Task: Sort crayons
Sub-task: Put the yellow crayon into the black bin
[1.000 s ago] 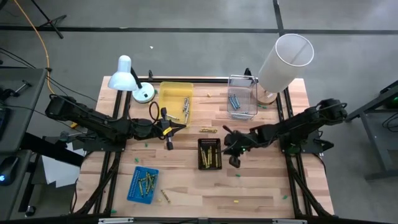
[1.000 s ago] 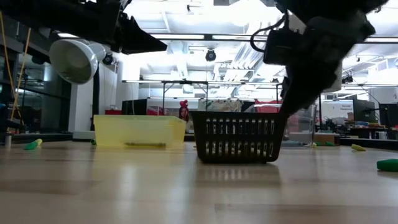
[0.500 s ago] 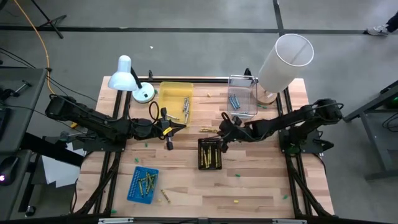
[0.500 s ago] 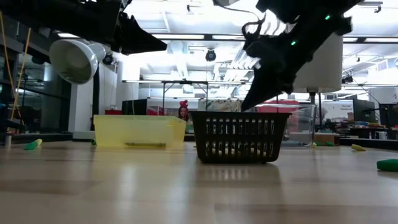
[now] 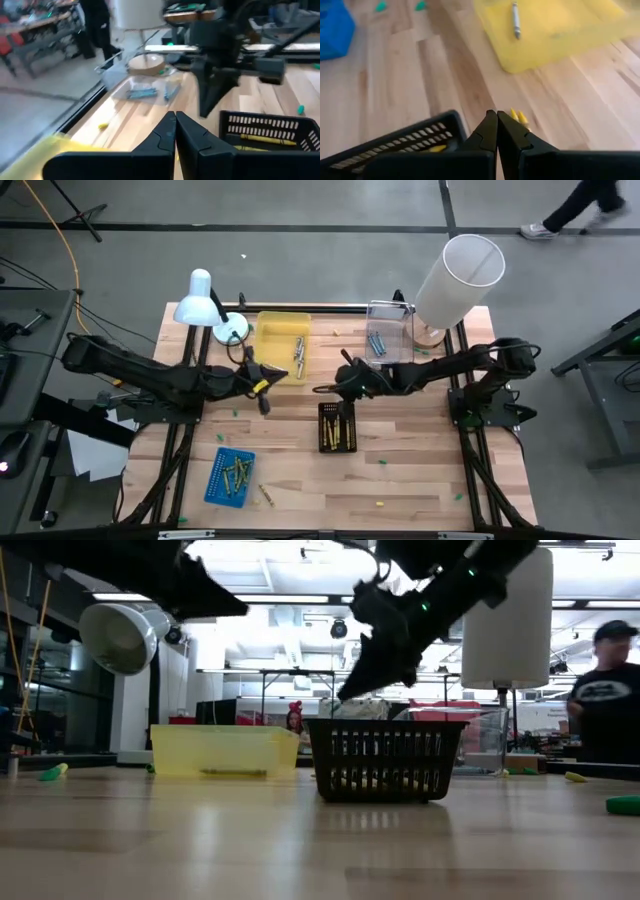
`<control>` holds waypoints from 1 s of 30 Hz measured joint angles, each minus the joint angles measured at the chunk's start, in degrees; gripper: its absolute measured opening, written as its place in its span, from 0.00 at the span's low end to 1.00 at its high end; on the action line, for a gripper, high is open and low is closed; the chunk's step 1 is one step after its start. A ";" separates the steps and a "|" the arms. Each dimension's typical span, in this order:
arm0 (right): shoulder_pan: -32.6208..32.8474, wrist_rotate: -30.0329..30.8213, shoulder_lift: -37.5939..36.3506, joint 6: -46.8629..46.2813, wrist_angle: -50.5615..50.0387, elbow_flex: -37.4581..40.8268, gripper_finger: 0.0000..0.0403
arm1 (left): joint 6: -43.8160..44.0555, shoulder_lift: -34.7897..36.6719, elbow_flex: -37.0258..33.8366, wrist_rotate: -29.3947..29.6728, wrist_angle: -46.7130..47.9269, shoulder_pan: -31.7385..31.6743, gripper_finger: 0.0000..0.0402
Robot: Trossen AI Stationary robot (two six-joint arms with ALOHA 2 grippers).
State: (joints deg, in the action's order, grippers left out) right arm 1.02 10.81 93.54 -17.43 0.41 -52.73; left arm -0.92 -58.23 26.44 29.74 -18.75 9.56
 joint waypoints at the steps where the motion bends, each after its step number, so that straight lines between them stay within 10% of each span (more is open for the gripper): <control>1: -0.46 -1.35 0.00 1.00 -1.61 -1.40 0.00 | 1.53 2.18 0.00 0.74 2.66 -0.02 0.00; 17: -9.00 -6.90 12.97 17.76 -26.12 -20.89 0.28 | 11.86 20.30 0.04 1.26 23.59 0.20 0.00; 30: -12.18 -12.59 17.64 28.02 -29.77 -22.21 0.29 | 11.88 21.33 0.02 4.07 26.59 2.14 0.00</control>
State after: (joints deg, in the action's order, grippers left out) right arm -11.16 -1.78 111.18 10.59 -29.36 -74.94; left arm 10.96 -36.91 26.46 33.82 7.84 11.70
